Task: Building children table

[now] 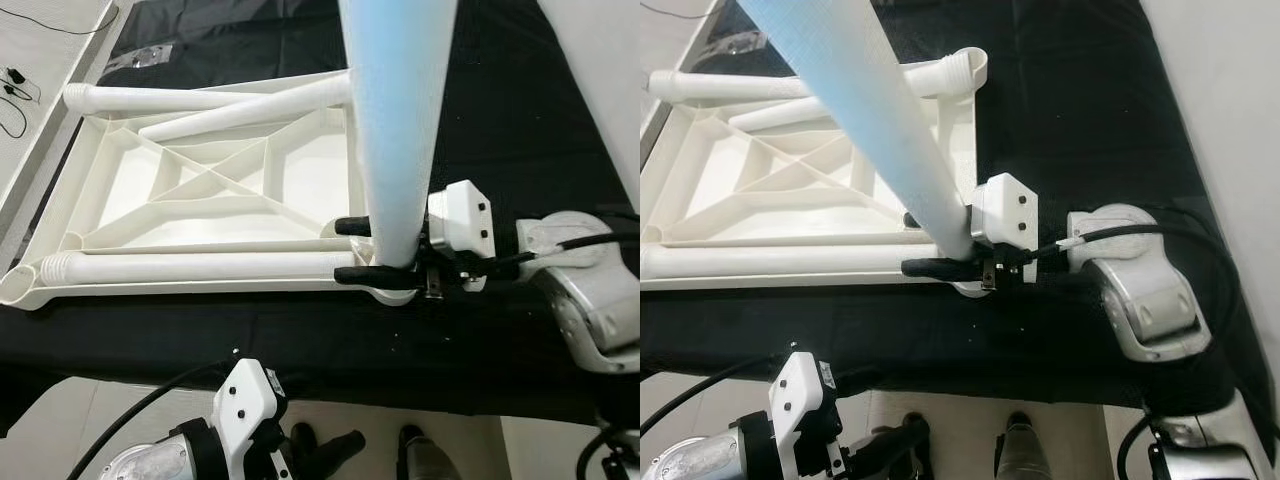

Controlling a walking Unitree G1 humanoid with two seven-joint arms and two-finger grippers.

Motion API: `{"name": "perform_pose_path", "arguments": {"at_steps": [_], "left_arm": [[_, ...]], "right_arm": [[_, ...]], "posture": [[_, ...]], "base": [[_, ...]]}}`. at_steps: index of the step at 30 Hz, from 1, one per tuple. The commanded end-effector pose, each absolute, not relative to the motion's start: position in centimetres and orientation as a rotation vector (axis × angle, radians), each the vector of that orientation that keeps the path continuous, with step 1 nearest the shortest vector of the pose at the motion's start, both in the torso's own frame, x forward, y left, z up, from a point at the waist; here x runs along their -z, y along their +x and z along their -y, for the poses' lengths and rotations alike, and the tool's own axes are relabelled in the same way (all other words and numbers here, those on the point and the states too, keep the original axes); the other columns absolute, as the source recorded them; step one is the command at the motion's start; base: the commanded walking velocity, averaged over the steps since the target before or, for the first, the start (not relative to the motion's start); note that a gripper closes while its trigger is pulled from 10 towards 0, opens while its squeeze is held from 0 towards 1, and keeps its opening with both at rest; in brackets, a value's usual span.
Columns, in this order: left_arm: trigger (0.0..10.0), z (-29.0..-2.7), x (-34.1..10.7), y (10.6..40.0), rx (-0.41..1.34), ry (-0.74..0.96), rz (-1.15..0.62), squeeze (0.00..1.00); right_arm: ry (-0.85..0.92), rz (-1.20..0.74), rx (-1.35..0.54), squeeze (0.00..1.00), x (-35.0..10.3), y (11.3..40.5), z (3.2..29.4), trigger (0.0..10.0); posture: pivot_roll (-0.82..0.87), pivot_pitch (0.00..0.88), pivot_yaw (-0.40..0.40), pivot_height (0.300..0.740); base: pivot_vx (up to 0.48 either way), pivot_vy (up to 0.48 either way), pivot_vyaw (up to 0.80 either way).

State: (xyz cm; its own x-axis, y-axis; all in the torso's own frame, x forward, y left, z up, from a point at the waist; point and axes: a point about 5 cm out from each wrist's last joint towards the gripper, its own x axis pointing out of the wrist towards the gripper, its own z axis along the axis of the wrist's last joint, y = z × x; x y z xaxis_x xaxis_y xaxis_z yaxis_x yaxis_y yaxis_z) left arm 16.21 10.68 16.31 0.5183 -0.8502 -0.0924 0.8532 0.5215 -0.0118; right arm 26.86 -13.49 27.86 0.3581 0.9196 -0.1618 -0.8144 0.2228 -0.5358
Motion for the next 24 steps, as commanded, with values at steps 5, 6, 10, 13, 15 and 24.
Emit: {"name": "perform_pose_path", "arguments": {"at_steps": [5,6,10,13,15,24], "left_arm": [[10.0,-10.6,-15.7,16.1,1.02,0.022,-0.116,0.0],[10.0,-10.7,-15.7,16.1,1.02,0.021,-0.117,0.0],[10.0,-10.6,-15.6,16.2,1.02,0.02,-0.116,0.0],[10.0,-10.7,-15.6,16.1,1.016,0.02,-0.115,0.0],[10.0,-10.7,-15.6,16.1,1.012,0.02,-0.115,0.0],[10.0,-10.8,-15.7,16.2,1.009,0.014,-0.117,0.0]], "right_arm": [[-0.49,-0.055,-1.114,0.0,-23.4,26.7,13.6,10.0],[-0.478,-0.07,-1.087,0.0,-23.2,26.8,13.7,10.0],[-0.421,-0.061,-0.977,0.0,-23.8,28.0,14.1,10.0],[-0.354,-0.058,-0.87,0.0,-24.6,29.2,14.5,10.0],[-0.316,-0.065,-0.822,0.0,-24.8,29.5,14.7,10.0],[-0.222,-0.034,-0.8,0.0,-25.5,29.4,14.6,10.0]], "posture": [[-0.01,0.394,0.16,0.74],[-0.01,0.393,0.159,0.74],[-0.01,0.382,0.151,0.74],[0.0,0.387,0.148,0.74],[0.0,0.392,0.148,0.74],[0.0,0.404,0.153,0.74]], "base": [[0.0,0.0,0.0],[0.0,0.0,0.0],[0.0,0.0,0.0],[0.0,0.0,0.0],[0.0,0.0,0.0],[0.0,0.0,0.0]]}}
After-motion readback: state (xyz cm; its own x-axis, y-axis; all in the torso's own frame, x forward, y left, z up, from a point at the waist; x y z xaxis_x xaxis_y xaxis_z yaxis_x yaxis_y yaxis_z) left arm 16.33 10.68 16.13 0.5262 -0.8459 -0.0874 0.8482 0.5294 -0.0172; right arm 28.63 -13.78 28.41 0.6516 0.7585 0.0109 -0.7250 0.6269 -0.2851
